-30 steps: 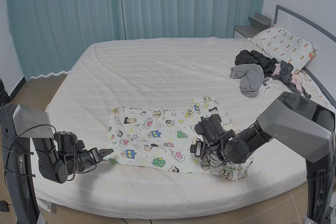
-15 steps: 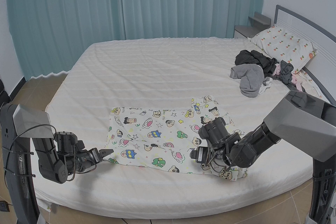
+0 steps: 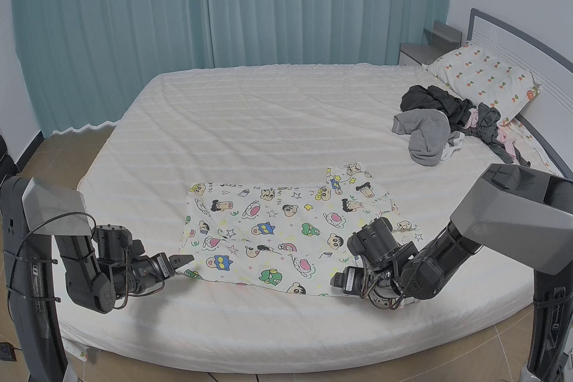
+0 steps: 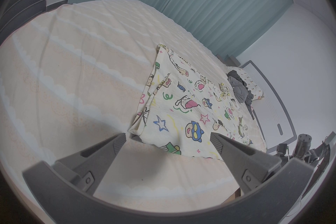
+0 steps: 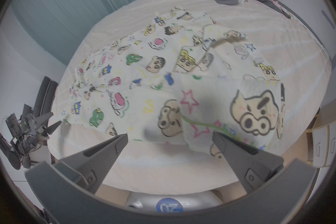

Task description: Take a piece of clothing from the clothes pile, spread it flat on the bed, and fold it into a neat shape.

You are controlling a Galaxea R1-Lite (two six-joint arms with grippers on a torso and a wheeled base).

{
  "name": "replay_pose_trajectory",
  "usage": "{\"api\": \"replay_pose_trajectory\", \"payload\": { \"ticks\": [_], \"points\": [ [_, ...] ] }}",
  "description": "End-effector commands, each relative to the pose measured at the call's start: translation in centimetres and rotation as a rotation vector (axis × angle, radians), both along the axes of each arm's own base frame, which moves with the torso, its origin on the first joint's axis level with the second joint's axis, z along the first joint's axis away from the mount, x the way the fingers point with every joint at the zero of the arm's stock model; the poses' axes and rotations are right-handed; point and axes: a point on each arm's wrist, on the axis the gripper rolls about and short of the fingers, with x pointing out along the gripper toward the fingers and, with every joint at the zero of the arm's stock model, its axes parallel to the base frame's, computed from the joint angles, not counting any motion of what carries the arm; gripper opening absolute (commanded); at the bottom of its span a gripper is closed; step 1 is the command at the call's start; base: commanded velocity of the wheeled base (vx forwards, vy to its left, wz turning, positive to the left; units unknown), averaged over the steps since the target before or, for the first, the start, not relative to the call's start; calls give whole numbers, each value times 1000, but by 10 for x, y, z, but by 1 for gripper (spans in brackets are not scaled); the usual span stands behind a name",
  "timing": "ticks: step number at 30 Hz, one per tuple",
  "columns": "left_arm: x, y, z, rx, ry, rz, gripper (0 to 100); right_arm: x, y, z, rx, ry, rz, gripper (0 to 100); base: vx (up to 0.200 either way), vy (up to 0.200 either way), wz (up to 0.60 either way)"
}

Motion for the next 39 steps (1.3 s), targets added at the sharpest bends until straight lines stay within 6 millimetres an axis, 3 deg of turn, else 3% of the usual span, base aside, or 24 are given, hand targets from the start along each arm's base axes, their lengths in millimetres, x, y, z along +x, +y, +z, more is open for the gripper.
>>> {"api": "replay_pose_trajectory", "payload": {
  "ticks": [1,7,10,12,14,16,22,26,29,35,39],
  "points": [
    [0,0,0,-1,-1,1,100,3,-20,-2,-2,32,-28,100,0,0,0],
    [0,0,-3,2,-37,1,100,11,-27,9,25,2,-38,100,0,0,0],
    [-1,0,-4,-1,-60,2,100,1,-29,34,97,-13,0,100,0,0,0],
    [0,0,-4,-6,-70,7,100,-15,-35,62,193,-18,61,100,0,0,0],
    [0,0,-4,-6,-70,7,100,-19,-39,68,207,-22,75,100,0,0,0],
    [0,0,-4,-6,-70,7,100,-20,-65,77,178,-54,71,100,0,0,0],
    [0,0,-4,-6,-70,7,100,-22,-114,55,82,-15,159,100,0,0,0],
    [0,0,-4,-5,-72,6,100,-16,-130,35,46,-45,227,100,0,0,0],
    [0,0,-4,-5,-72,6,100,-7,-132,16,24,-74,257,100,0,0,0],
    [0,0,-4,-5,-70,6,100,5,-129,-4,58,-114,309,100,0,0,0],
    [0,0,-4,-5,-70,6,100,12,-138,-19,103,-163,412,100,0,0,0]
  ]
}}
